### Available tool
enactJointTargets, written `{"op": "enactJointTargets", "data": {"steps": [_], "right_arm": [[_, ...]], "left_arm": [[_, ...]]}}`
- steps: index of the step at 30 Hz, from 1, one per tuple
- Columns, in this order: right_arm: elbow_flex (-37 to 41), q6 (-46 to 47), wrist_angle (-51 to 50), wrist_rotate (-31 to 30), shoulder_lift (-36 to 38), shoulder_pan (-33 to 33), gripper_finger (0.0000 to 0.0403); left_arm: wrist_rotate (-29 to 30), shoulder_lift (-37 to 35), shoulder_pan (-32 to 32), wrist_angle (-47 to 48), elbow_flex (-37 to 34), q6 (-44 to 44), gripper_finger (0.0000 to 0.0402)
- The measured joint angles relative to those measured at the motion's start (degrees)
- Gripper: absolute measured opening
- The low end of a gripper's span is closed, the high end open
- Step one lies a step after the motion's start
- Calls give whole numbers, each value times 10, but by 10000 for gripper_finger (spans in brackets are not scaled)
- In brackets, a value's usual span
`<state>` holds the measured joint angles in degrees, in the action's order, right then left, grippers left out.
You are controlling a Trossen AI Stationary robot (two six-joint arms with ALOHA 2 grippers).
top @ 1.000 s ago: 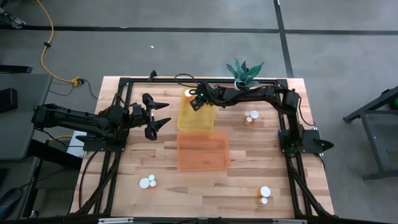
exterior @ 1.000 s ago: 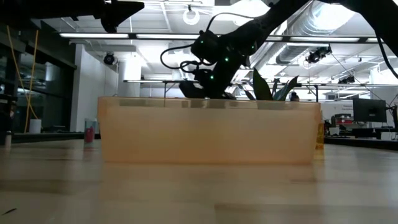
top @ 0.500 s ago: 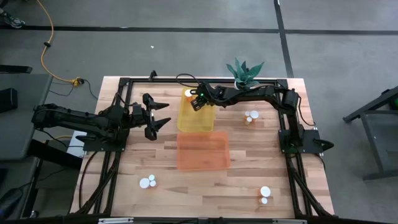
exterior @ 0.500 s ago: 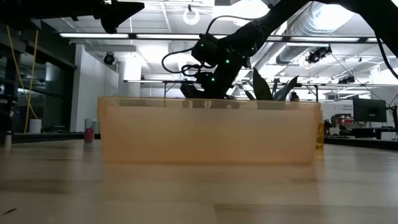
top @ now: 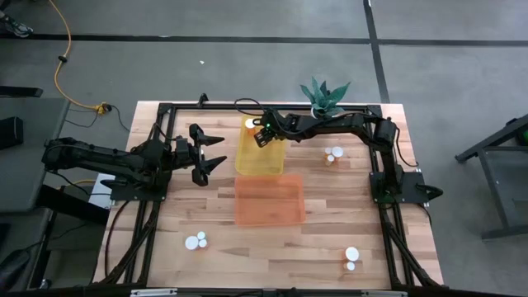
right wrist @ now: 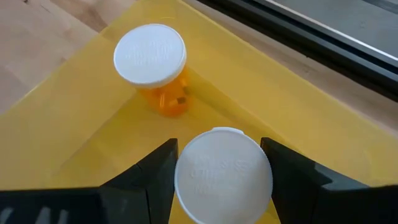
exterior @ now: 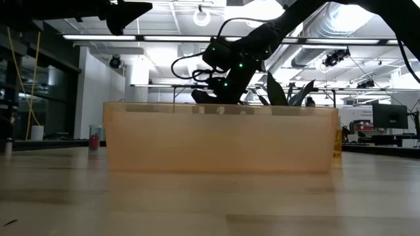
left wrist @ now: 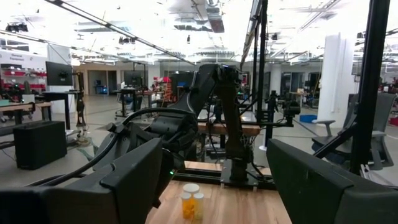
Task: Pick and place medicine bottles into bin by pill shape (circle, oval)
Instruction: Put the orange capsule bottle into the yellow bin
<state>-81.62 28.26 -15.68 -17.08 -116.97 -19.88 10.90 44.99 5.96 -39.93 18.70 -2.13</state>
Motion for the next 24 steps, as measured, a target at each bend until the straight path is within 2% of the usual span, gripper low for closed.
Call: {"op": "enactJointTargets", "data": {"steps": [16, 24], "right_arm": [[0, -2, 0, -1, 0, 0, 197], [0, -2, 0, -29, 0, -1, 197]], "left_arm": [[0, 0, 0, 0, 0, 0, 280], [0, 0, 0, 0, 0, 0, 280]]}}
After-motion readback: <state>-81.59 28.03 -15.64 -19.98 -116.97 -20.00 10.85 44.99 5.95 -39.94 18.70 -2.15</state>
